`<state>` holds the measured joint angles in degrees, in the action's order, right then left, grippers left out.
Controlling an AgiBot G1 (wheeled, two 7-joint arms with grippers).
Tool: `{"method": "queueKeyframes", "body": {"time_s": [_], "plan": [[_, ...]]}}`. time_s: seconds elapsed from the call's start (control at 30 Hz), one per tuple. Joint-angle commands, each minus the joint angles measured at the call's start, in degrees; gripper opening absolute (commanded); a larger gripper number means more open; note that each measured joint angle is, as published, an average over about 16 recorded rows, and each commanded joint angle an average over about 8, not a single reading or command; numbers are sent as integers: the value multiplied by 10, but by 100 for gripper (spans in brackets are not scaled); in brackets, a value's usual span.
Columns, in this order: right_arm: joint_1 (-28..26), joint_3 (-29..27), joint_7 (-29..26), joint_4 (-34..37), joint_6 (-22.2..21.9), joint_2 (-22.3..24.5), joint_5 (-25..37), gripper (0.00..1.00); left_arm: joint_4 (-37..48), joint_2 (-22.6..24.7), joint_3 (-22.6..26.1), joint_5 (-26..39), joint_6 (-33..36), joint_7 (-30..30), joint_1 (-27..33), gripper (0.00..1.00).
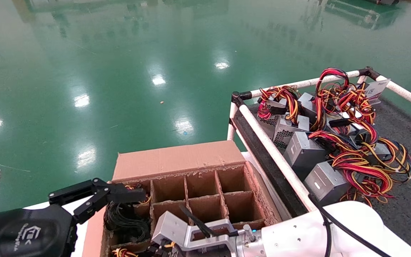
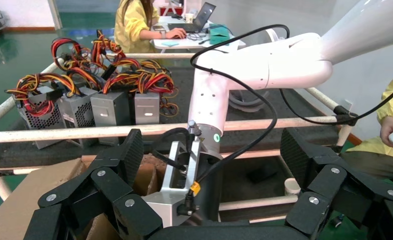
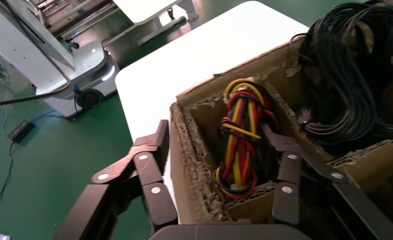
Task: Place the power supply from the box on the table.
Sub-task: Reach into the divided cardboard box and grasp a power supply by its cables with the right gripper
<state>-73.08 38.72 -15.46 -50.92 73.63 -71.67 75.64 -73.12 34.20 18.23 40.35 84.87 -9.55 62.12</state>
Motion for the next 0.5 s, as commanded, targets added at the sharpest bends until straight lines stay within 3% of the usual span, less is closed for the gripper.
{"method": "queueKeyframes", "body": {"time_s": [0.03, 0.5], "plan": [[-1, -1, -1, 6, -2, -2, -2, 0, 0, 0, 0, 0, 0, 0, 0, 100], [2, -4, 0, 34, -6, -9, -9, 0, 0, 0, 0, 0, 0, 0, 0, 100]]}}
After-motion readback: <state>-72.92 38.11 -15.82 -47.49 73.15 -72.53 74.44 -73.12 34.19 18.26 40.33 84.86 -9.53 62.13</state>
